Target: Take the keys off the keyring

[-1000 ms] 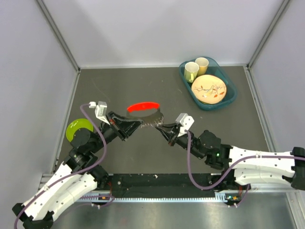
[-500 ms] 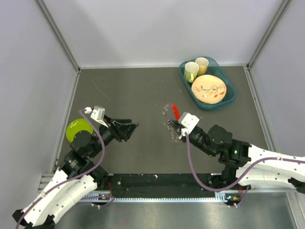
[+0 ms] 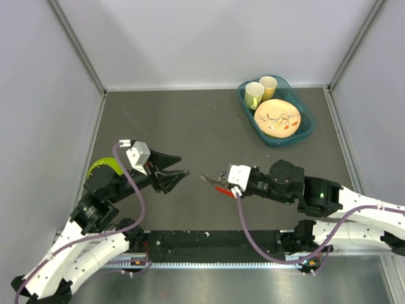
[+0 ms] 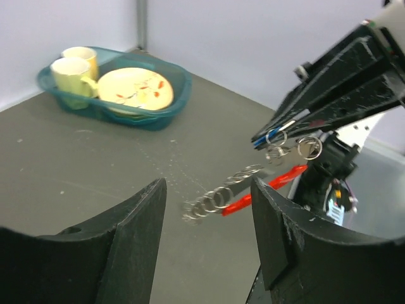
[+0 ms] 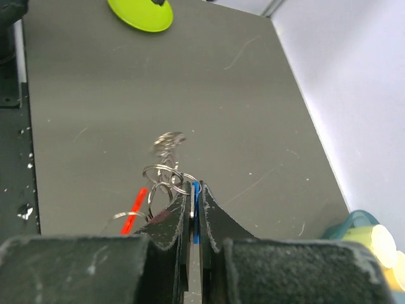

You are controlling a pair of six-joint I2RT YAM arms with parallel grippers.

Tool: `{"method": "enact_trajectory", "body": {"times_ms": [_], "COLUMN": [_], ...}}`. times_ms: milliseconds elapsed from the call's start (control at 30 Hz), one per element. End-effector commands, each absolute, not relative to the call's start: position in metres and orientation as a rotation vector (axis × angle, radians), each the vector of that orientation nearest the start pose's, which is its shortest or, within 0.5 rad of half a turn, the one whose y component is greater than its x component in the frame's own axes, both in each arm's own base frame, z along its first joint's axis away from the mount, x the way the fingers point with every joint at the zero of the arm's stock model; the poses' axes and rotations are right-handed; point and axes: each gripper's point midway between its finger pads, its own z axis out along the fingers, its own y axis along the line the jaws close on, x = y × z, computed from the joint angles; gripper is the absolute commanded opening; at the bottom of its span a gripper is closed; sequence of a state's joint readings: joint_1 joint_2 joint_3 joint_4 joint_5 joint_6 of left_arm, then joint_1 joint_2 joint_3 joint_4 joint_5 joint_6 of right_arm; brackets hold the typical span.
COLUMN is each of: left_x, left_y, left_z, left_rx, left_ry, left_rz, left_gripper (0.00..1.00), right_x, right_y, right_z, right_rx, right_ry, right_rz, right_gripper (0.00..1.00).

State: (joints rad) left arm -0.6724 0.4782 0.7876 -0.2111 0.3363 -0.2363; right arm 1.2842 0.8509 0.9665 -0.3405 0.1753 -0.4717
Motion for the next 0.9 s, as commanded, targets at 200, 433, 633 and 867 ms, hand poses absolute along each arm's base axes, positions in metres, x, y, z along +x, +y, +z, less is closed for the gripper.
{"method": "enact_trajectory", "body": {"times_ms": [200, 433, 633, 867], "left_x": [0.111, 0.116, 0.119, 0.137], "left_y": [-0.242, -0.25, -0.255, -0.255], "left_z": [0.37, 0.365, 0.361, 0.368], "left_rx": [0.985, 1.001, 1.018, 0.975], "left_ry": [1.292, 1.308, 1.319, 1.336], "left_rz": [-1.176, -1.198, -1.195, -1.108], "left_gripper": [0.57, 0.56, 0.56, 0.55], "right_x": [0.116, 0.118, 0.122, 0.132], "right_y": [0.296, 0.299, 0.298, 0.295], "right_z": [0.347, 0.353, 0.355, 0.343], "right_rx": [-1.316, -1.281, -1.254, -1.255], "right_ry": [1.106, 1.106, 1.166, 1.283], "right_rz": [0.544, 0.549, 0.546, 0.489], "right_gripper": [0.0, 0.0, 0.0, 0.0]}}
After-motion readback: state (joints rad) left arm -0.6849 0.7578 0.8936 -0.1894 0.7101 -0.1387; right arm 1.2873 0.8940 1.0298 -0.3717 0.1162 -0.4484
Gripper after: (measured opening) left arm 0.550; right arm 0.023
